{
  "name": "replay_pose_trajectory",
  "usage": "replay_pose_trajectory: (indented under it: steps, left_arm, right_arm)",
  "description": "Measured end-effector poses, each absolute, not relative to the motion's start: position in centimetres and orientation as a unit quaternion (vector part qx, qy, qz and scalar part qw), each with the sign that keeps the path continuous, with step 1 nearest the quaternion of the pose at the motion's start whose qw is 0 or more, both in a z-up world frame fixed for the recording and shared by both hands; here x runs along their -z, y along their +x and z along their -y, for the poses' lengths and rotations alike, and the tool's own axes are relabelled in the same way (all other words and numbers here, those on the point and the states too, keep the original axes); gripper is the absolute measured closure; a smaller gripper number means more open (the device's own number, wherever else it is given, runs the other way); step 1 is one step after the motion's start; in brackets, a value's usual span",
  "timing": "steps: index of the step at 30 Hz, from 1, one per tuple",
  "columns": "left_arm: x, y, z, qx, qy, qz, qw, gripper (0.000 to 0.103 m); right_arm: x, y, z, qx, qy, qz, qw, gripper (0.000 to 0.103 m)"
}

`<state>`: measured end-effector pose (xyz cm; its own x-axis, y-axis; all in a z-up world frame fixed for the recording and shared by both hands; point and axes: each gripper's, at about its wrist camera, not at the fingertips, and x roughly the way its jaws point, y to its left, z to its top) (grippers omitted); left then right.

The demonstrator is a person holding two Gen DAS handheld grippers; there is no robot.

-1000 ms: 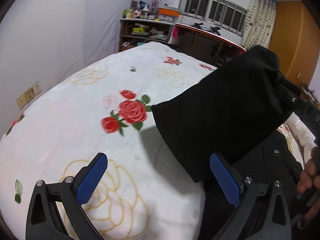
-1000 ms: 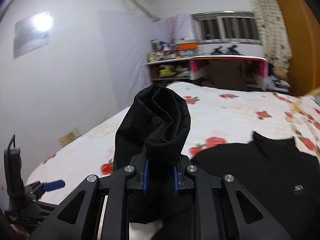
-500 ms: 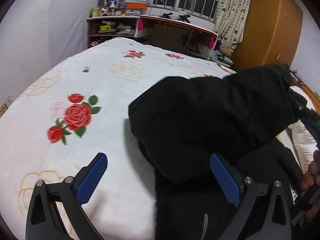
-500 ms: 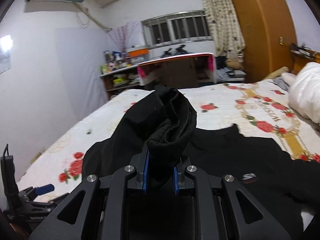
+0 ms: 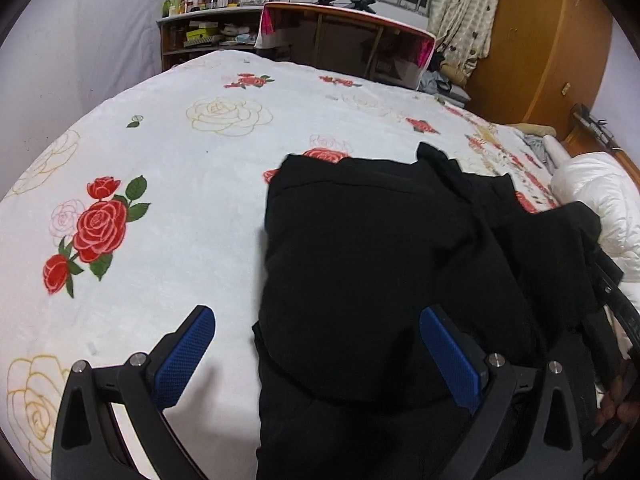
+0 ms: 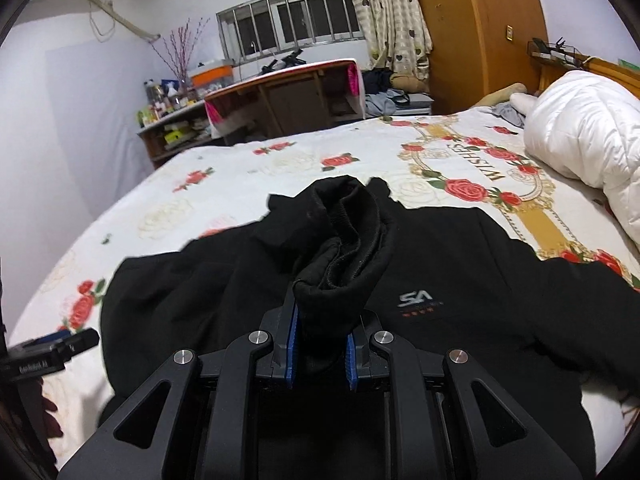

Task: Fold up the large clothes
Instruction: 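Fold the held sleeve across the coat body and release it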

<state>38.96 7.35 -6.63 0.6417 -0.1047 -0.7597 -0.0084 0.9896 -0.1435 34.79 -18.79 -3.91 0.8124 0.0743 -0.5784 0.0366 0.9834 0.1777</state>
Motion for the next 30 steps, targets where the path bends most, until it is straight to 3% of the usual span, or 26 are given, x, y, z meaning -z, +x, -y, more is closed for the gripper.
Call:
replay_pose_trajectory:
  steps: [11,13,17,18,23,30]
  left_arm:
    - [9.9,41.6,-6.6,-0.022,-0.041,-0.468,0.883,0.0]
    - [10.4,41.9,-6.8,-0.029,-0.046,-0.474,0.879,0.0]
    - [10.8,42.1,-6.7,-0.046,-0.027,-0.476,0.878,0.0]
    - [10.9,42.2,-6.6,-0.045,-0.026,-0.479,0.876,0.0]
    - [10.9,42.4,-6.7,-0.055,-0.021,-0.48,0.875,0.0]
    - [11.7,42.4,-7.0,-0.059,-0.02,-0.483,0.873,0.0]
  right_arm:
    - [7.5,34.3,21.4,-0.003,0.114,-0.36,0.926,0.079]
    - [7.8,33.7,22.2,0.005,0.117,-0.366,0.923,0.07]
    - [7.5,32.1,24.5,0.022,0.138,-0.358,0.923,0.037]
    - [7.3,31.6,25.1,0.026,0.147,-0.354,0.923,0.034]
    - [6.3,32.9,26.9,0.018,0.16,-0.345,0.924,0.034]
    - [10.0,36.8,24.7,-0.004,0.082,-0.426,0.901,0.034]
